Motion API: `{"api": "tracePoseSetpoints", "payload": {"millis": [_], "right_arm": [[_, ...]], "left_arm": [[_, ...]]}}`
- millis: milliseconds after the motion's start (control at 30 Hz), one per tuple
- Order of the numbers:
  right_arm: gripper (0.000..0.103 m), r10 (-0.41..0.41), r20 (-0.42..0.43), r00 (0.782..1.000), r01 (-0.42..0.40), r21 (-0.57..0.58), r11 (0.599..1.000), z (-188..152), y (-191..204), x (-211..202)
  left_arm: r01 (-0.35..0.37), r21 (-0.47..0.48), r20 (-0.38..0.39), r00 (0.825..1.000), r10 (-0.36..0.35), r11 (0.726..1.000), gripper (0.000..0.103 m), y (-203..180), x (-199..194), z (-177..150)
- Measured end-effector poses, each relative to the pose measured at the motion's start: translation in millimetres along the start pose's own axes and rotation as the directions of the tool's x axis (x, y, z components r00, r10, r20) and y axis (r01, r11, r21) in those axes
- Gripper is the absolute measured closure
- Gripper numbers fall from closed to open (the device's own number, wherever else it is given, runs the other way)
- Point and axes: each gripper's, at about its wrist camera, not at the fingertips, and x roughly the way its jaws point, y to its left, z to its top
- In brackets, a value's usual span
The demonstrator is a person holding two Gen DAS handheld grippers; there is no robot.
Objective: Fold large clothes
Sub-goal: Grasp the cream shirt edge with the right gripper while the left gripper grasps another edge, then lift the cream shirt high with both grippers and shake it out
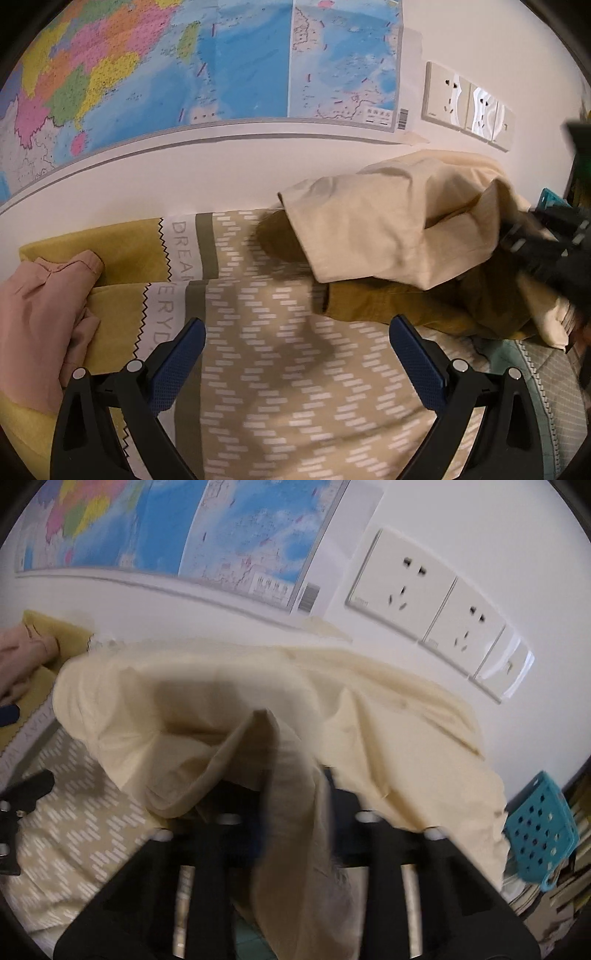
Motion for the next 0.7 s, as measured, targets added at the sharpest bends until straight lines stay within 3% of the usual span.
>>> {"api": "tracePoseSetpoints", "payload": {"millis": [133, 167, 200, 267, 333, 433, 467, 533, 567, 600, 700], "right_arm": [[0.087, 0.007, 0.142, 0.99, -0.019, 0.082, 0.996, 2.0, -42.6, -54.4], [0.081, 0.002, 0.147, 0.989, -0.011, 0.063, 0.998, 0.7, -50.1, -61.9], [0.063, -0.012, 0.117, 0.993, 0.011, 0.013, 1.0, -0.1, -48.5, -60.6], [0.044, -0.014, 0.076, 0.997, 0.018, -0.061, 0.998, 1.8, -37.7, -53.7], [0.035, 0.006, 0.059, 0.998, 0.005, -0.184, 0.983, 2.2, -12.5, -40.9], [0.032, -0.046, 0.033, 0.998, 0.055, -0.413, 0.909, -3.1, 31.0, -12.4], [0.035, -0.06, 0.033, 0.998, 0.068, -0.466, 0.882, -5.1, 41.8, -0.8], [0.053, -0.06, 0.025, 0.998, 0.064, -0.493, 0.868, -5.4, 50.4, 8.6], [0.081, -0.051, 0.02, 0.999, 0.054, -0.491, 0.87, -2.8, 50.2, 11.4], [0.093, -0.043, 0.007, 0.999, 0.041, -0.47, 0.882, 4.2, 45.0, 9.6], [0.097, 0.013, 0.069, 0.998, 0.008, -0.292, 0.956, 25.4, 7.2, -30.7]], "left_arm": [[-0.022, 0.02, -0.005, 1.0, 0.022, 1.0, 0.007, 10.2, 7.9, -0.3], [-0.024, 0.018, -0.01, 1.0, 0.024, 1.0, 0.007, 13.4, 10.8, 1.2], [-0.029, 0.022, -0.017, 0.999, 0.03, 0.999, 0.007, 14.5, 12.1, 1.9], [-0.045, 0.035, -0.008, 0.999, 0.045, 0.998, 0.007, 17.3, 15.9, 4.5], [-0.065, 0.049, -0.005, 0.998, 0.065, 0.997, 0.007, 18.7, 17.9, 5.2], [-0.075, 0.053, -0.016, 0.997, 0.076, 0.996, 0.007, 22.9, 20.1, 4.2], [-0.075, 0.051, -0.018, 0.997, 0.076, 0.996, 0.007, 24.5, 20.8, 3.4], [-0.075, 0.048, -0.025, 0.997, 0.076, 0.996, 0.007, 28.8, 24.5, 2.7], [-0.075, 0.049, -0.028, 0.997, 0.076, 0.996, 0.007, 31.0, 26.1, 2.7], [-0.073, 0.05, -0.028, 0.997, 0.074, 0.996, 0.007, 33.4, 26.7, 3.1], [-0.059, 0.046, -0.002, 0.998, 0.059, 0.997, 0.007, 42.1, 28.5, 6.0]]}}
